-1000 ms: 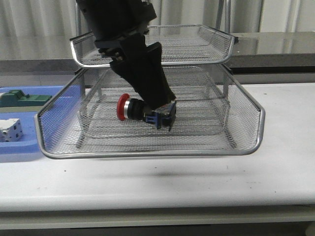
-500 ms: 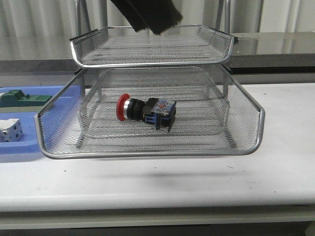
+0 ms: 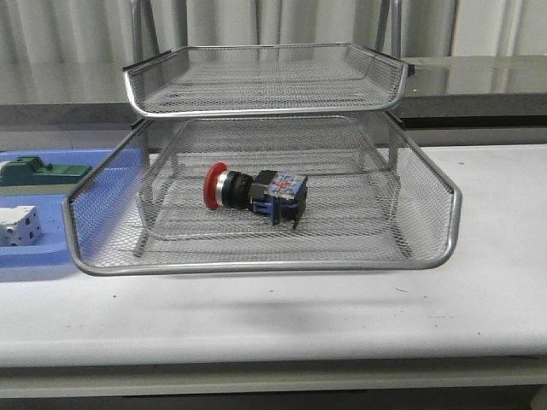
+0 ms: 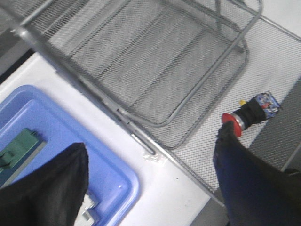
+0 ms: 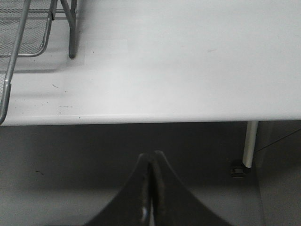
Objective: Place button on rack with both arms
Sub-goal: 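Withdraw the left gripper upward and hold still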
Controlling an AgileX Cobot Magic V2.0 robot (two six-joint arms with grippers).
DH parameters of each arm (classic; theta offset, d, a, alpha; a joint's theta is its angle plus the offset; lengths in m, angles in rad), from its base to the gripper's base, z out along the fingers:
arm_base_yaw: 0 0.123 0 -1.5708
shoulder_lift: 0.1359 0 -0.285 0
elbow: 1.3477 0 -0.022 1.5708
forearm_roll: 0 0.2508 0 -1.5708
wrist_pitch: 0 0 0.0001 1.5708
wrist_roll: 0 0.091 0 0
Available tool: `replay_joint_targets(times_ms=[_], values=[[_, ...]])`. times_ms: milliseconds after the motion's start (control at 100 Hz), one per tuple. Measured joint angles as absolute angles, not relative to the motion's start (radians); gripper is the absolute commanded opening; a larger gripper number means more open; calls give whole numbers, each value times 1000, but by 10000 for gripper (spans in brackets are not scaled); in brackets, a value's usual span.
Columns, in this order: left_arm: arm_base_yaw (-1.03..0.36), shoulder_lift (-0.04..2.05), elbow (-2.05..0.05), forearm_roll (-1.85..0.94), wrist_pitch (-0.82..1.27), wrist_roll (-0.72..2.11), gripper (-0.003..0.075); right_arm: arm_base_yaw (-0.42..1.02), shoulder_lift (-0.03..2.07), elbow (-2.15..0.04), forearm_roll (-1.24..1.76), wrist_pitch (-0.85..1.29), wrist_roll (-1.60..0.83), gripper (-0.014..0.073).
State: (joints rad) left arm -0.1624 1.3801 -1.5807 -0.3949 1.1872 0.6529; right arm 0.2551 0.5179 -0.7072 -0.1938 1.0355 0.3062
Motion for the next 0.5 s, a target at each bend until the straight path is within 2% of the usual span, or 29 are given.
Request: replay_joint_targets(times_ms=[230, 500], values=[[-45, 1158, -1352, -395, 1008, 652, 530, 255, 518, -707, -194, 1035, 306, -71], [-28, 879, -994, -405, 717, 652, 529, 255, 518, -707, -194, 1035, 306, -71]])
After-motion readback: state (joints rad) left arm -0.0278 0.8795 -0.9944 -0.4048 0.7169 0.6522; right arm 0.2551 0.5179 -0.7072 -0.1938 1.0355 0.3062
